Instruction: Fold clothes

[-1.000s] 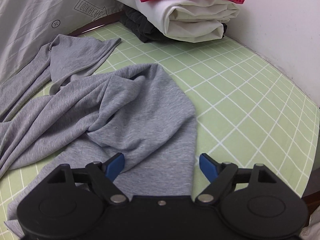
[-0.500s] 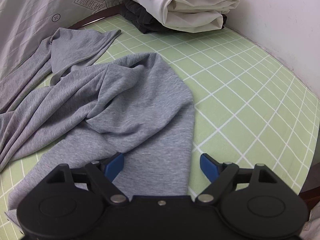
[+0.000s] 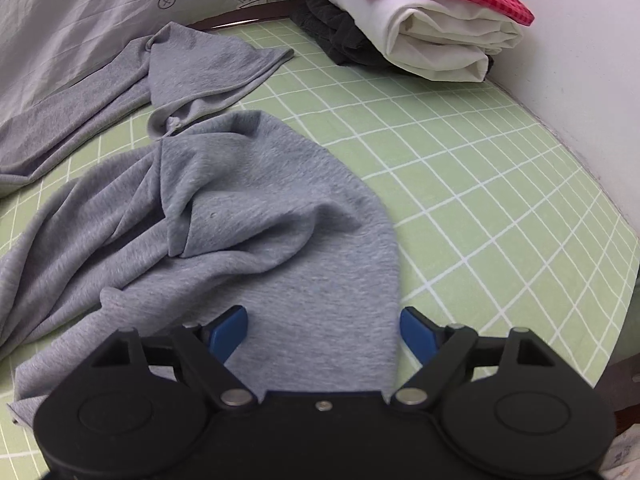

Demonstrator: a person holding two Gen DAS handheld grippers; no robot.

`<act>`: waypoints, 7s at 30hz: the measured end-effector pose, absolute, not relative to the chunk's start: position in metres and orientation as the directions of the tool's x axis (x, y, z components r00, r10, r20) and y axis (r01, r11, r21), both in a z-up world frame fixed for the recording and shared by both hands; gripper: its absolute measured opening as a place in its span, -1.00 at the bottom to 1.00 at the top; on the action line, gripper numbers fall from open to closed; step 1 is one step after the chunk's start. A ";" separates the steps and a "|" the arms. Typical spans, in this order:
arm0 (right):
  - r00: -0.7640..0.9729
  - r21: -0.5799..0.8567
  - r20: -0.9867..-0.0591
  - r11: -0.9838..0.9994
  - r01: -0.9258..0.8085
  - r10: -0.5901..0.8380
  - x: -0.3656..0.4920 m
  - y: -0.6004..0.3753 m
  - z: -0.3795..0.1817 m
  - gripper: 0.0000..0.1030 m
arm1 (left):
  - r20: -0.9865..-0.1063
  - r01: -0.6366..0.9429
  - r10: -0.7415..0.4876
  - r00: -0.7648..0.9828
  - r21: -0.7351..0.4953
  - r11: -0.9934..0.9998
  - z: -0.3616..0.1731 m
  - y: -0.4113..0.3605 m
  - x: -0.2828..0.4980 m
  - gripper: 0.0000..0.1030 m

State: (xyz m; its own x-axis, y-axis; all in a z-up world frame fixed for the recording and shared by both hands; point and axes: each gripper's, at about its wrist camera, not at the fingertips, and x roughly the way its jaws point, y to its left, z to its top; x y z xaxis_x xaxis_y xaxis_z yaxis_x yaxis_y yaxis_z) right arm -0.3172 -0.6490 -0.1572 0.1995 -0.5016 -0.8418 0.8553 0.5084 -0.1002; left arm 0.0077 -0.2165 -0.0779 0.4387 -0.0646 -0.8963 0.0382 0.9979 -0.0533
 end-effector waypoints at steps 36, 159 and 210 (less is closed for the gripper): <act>0.386 -0.161 -0.819 0.817 0.554 -0.424 -0.237 -0.698 -0.136 -0.96 | -0.868 -0.240 0.253 0.426 0.161 0.957 -0.098 -0.099 0.032 -0.84; 0.573 0.085 -0.715 0.763 0.641 -0.401 -0.388 -0.834 -0.113 -0.08 | -0.904 0.100 0.009 0.427 0.057 0.993 -0.107 -0.333 -0.232 0.69; 0.437 0.053 -0.765 0.629 0.775 -0.473 -0.457 -0.825 -0.135 -0.48 | -0.904 0.073 -0.033 0.425 -0.003 0.997 -0.116 -0.325 -0.206 -0.15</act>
State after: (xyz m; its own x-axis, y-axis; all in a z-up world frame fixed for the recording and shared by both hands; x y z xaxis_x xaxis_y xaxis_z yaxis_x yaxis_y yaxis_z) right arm -0.4565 -0.8253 -0.1351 0.4367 -0.4735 -0.7649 0.7752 0.6295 0.0529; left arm -0.2060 -0.3250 -0.1164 0.4254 -0.0335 -0.9044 0.0732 0.9973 -0.0025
